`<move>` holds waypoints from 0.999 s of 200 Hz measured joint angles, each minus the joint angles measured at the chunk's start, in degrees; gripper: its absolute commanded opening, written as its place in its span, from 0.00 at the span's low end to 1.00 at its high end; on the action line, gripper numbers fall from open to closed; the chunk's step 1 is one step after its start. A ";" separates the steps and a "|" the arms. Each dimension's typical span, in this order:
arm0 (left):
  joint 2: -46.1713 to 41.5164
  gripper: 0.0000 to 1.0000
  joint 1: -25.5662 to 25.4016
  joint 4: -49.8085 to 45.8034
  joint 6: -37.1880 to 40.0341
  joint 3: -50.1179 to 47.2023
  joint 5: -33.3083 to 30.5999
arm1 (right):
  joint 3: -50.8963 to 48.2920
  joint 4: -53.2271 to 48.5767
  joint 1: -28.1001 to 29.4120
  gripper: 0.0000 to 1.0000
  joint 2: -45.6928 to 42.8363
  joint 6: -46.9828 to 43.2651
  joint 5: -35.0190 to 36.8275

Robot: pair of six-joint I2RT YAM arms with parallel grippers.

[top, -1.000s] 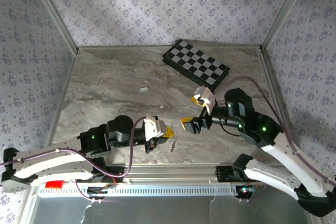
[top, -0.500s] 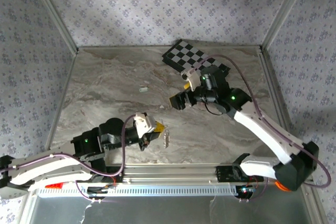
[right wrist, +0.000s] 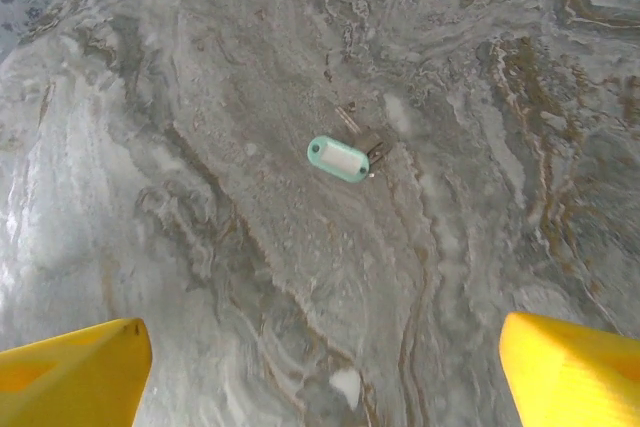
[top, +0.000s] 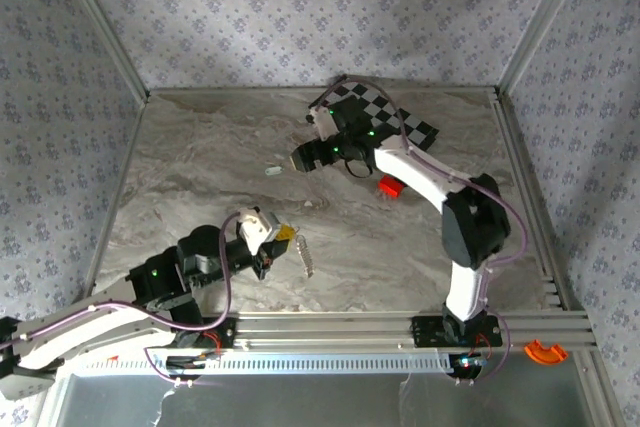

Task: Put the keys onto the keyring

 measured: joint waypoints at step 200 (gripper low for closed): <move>-6.80 0.00 5.62 -5.40 -3.52 -1.75 -2.54 | 23.12 -4.83 -1.68 0.72 28.17 4.72 -4.04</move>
